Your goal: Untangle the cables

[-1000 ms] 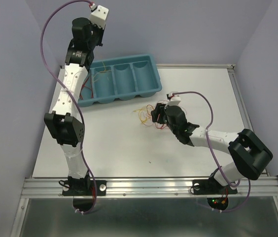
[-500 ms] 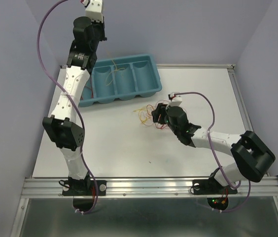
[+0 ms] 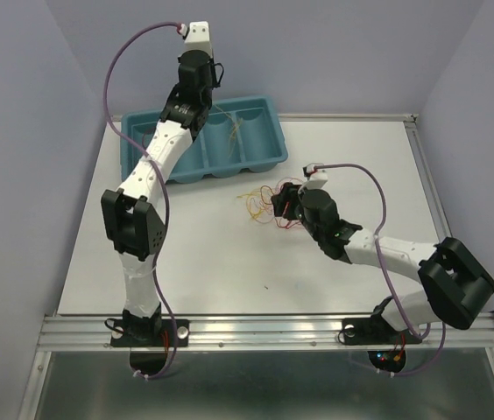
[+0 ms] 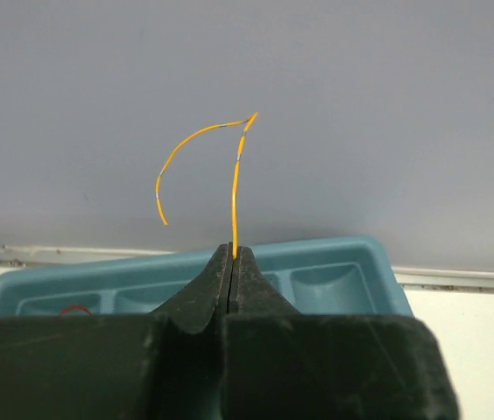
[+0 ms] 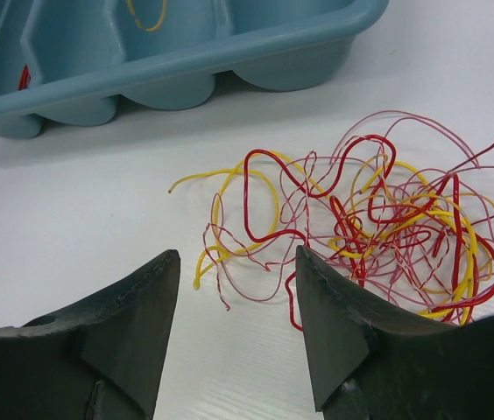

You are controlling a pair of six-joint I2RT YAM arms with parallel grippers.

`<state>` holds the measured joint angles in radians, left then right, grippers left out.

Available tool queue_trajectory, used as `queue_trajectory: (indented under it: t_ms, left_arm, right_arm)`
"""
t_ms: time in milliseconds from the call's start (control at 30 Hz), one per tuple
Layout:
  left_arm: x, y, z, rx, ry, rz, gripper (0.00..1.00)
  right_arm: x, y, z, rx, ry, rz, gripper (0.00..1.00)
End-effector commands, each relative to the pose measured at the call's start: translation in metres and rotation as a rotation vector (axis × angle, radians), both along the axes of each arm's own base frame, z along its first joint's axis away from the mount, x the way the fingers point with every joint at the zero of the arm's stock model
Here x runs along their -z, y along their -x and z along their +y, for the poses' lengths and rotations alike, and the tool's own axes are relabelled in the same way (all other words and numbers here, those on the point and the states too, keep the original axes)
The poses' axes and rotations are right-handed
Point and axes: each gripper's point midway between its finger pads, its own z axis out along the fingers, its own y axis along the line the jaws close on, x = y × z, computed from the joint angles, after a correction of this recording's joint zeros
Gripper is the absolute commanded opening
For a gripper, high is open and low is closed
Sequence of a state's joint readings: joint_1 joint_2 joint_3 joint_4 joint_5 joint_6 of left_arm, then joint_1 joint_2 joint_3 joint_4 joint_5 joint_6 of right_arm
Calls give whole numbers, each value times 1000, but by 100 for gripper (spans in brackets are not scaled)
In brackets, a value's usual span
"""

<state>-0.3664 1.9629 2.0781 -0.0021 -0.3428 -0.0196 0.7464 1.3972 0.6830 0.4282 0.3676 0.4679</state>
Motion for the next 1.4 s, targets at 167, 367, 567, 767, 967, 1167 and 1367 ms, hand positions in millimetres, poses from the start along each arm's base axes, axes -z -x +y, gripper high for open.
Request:
queue_trajectory:
  t_ms: [167,367,567,767,967,1167,1367]
  left_arm:
    - [44,-11,27,-197,13,39,0]
    - [88,-8,20,-149,-6,101,0]
    - [130,-5,-6,-6,-27,190,0]
    - [178,-5,-30,129,-114,321,0]
    - [230,-1,-50,236,-132,502,0]
    - [255,1,-59,251,-122,557,0]
    - [254,-2,-59,246,-149,557,4]
  right_arm:
    - [-17,-1,-7,28,-45,-51,61]
    - [-17,0,-7,25,-45,-50,61]
    - [-14,-1,-6,24,-42,-44,61]
    - [-12,-1,-7,27,-40,-39,61]
    - [-12,-2,-5,23,-41,-38,61]
    - [-7,-3,-3,19,-34,-27,61]
    - [-5,-3,0,7,-31,-19,61]
